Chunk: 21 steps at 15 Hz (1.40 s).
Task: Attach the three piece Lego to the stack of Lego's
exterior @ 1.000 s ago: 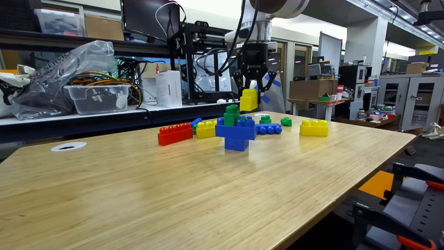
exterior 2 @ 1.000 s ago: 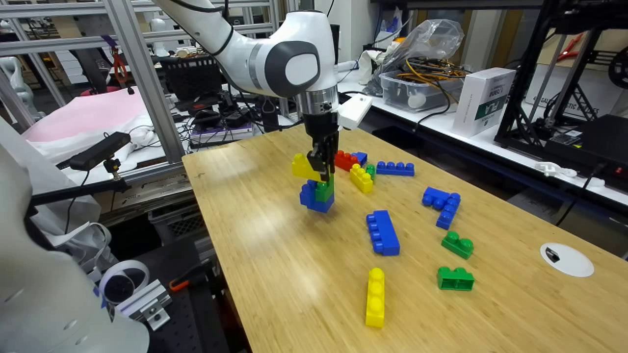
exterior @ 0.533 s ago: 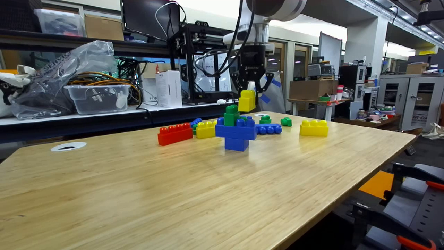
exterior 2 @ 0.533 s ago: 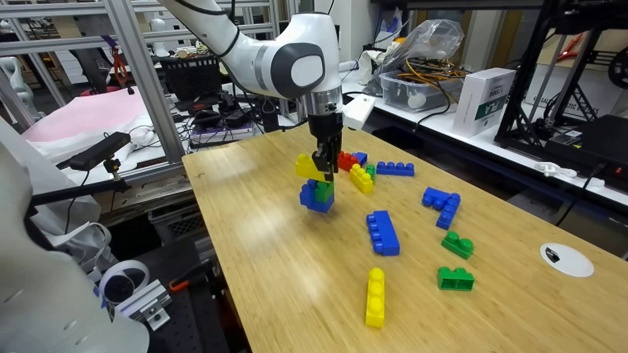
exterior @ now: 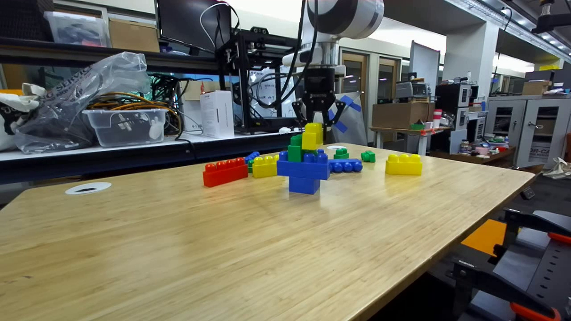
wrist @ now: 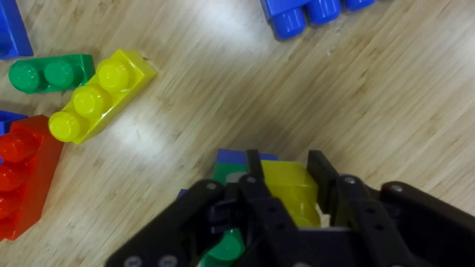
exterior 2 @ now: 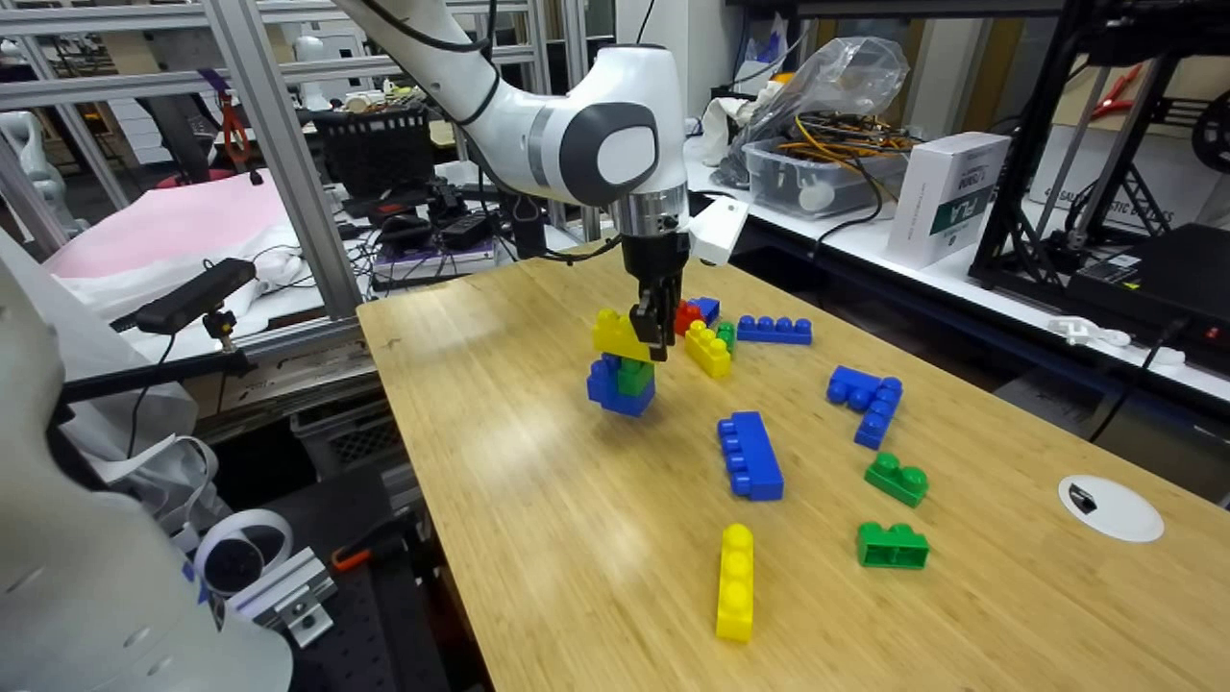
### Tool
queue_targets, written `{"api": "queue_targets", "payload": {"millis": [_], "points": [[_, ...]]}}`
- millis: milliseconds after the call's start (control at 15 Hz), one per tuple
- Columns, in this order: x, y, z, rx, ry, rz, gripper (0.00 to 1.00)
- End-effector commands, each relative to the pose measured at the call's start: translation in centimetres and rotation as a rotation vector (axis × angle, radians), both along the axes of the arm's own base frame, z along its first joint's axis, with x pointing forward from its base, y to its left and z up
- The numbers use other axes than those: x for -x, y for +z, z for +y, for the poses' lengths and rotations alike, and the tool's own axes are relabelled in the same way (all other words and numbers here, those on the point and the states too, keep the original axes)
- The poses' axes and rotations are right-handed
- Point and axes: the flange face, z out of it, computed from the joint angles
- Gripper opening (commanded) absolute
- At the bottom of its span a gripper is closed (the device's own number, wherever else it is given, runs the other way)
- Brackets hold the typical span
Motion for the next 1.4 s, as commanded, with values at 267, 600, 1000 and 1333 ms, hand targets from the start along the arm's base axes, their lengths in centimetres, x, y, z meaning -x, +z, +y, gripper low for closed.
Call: {"api": "queue_targets", "payload": {"millis": [267, 600, 1000, 1333], "points": [[-0.8, -1.1, -0.3, -0.008, 0.017, 0.003, 0.11], [-0.7, -2.3, 0.1, 0.003, 0.028, 0.029, 0.11], [-0.6, -3.1, 0.6, 0.013, 0.039, 0.044, 0.11], [-0.5, -2.9, 0.6, 0.015, 0.042, 0.039, 0.11]]}}
